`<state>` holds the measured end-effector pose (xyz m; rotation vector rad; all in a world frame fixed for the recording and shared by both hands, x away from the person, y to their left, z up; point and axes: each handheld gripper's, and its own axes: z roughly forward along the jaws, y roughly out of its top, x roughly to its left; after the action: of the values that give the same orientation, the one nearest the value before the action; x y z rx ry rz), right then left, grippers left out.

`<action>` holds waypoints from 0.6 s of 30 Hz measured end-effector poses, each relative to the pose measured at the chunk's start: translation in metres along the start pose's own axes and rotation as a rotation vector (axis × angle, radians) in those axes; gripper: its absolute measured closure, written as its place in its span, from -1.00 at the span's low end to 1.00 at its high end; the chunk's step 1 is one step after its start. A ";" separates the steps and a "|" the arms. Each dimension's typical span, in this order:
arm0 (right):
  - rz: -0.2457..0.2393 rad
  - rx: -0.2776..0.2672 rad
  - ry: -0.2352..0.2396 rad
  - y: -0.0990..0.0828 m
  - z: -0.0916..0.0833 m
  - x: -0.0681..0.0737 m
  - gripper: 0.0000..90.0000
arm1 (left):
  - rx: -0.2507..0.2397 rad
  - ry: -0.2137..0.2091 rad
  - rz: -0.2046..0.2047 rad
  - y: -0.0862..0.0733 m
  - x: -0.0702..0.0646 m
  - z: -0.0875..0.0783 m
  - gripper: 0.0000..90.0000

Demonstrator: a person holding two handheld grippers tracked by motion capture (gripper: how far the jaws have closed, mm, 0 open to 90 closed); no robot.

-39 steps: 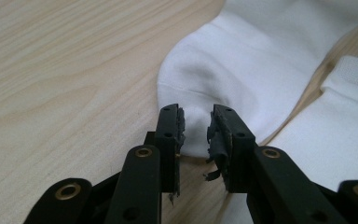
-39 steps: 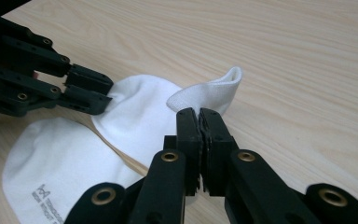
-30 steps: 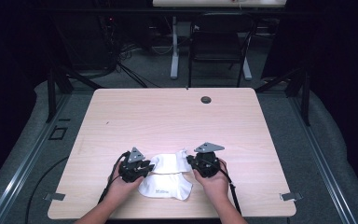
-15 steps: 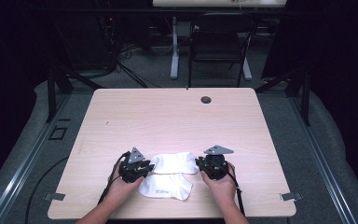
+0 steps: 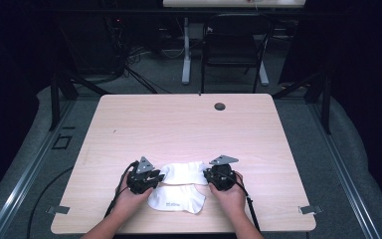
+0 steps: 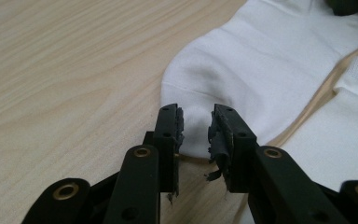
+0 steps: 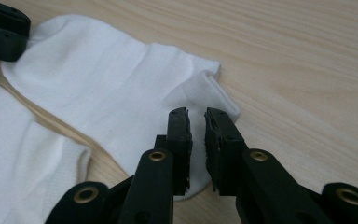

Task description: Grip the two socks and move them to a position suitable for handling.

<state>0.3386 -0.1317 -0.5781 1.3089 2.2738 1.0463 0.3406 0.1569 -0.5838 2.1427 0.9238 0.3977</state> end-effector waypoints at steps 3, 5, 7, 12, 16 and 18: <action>-0.001 0.014 -0.008 -0.002 0.000 -0.001 0.81 | 0.003 -0.002 0.002 0.000 0.000 -0.001 0.59; -0.009 0.012 -0.010 -0.002 -0.001 -0.002 0.81 | 0.002 -0.004 -0.003 -0.001 0.000 -0.001 0.59; -0.017 0.009 -0.017 -0.003 -0.001 -0.001 0.80 | 0.003 -0.004 -0.010 -0.001 0.000 -0.001 0.58; -0.009 -0.024 -0.006 -0.002 -0.008 -0.002 0.72 | -0.002 -0.011 -0.027 0.001 0.002 -0.004 0.46; 0.017 -0.061 0.014 0.001 -0.014 -0.006 0.54 | -0.025 -0.010 -0.072 0.002 0.008 -0.007 0.40; 0.026 -0.063 0.003 0.001 -0.014 -0.008 0.46 | -0.035 -0.012 -0.084 0.003 0.010 -0.008 0.37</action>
<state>0.3351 -0.1443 -0.5689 1.3151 2.2130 1.1205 0.3448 0.1666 -0.5760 2.0644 0.9897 0.3558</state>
